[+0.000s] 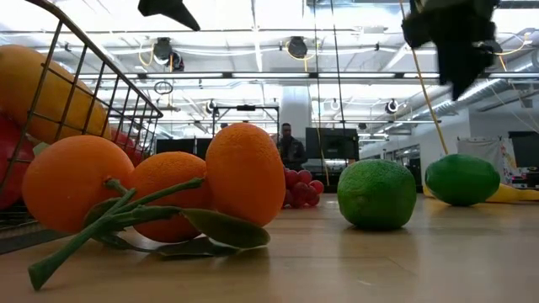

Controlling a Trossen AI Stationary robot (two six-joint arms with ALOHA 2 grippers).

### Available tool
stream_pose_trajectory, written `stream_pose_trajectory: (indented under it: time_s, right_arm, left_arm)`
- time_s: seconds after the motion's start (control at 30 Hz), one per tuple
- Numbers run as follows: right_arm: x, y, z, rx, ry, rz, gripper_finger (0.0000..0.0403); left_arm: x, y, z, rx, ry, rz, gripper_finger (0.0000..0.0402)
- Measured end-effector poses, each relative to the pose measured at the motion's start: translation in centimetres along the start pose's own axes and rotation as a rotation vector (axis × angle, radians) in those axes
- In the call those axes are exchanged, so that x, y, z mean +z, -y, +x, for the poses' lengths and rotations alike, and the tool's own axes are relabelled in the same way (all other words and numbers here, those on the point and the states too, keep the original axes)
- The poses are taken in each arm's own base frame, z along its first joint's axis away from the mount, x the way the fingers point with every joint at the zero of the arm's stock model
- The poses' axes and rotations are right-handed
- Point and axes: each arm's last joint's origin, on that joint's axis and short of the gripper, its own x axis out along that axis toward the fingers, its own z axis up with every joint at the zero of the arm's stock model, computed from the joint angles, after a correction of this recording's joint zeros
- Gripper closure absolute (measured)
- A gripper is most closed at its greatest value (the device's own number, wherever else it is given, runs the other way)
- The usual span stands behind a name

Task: Build produce basket
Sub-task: Put the orange pumpkin into the wire basket

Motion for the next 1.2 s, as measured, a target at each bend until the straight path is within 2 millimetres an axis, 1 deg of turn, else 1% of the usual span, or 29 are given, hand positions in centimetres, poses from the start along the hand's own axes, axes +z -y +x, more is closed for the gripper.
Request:
stream_pose_trajectory:
  time_s: [0.1,0.2,0.27,0.37,0.47,0.53,0.67,0.83,0.97,1.1,1.2]
  right_arm:
    - [-1.0,0.1,1.4,0.089,-0.183,0.013,0.0079]
    - [-2.2,0.0,2.1,0.168,-0.317,-0.043,0.0079]
    - [-2.9,0.0,2.4,0.182,-0.35,-0.1,0.0079]
    - [-3.8,0.2,2.6,0.189,-0.356,-0.168,0.0079]
    - [-4.7,0.4,2.7,0.191,-0.365,-0.186,0.0077]
    - [-5.2,0.4,2.5,0.194,-0.369,-0.169,0.0072]
    - [-6.0,0.0,2.4,0.187,-0.384,-0.077,0.0052]
    - [-6.6,-0.6,2.6,0.126,-0.417,0.092,0.0022]
    - [-6.9,-1.0,3.0,0.067,-0.443,0.228,0.0014]
    - [-7.3,-1.5,3.3,0.031,-0.463,0.252,0.0013]
    - [-7.7,-2.3,3.6,0.061,-0.469,0.191,0.0006]
  left_arm:
    - [0.3,0.2,0.0,-0.021,0.025,0.01,0.0035]
    - [0.4,0.3,0.0,-0.03,0.036,0.008,0.0035]
    - [0.3,0.3,0.0,-0.03,0.035,0.008,0.0035]
    - [0.3,0.3,0.0,-0.03,0.035,0.004,0.0035]
    - [0.3,0.3,0.0,-0.03,0.035,0.0,0.0035]
    - [0.3,0.3,0.0,-0.029,0.035,0.0,0.0035]
    - [0.3,0.3,0.0,-0.029,0.035,0.004,0.0035]
    - [0.4,0.3,0.0,-0.02,0.042,0.005,0.0035]
    - [0.4,0.2,0.0,-0.01,0.05,0.009,0.0035]
    - [0.4,0.2,0.0,-0.006,0.052,0.039,0.0034]
    - [0.4,0.2,0.0,-0.006,0.052,0.063,0.0034]
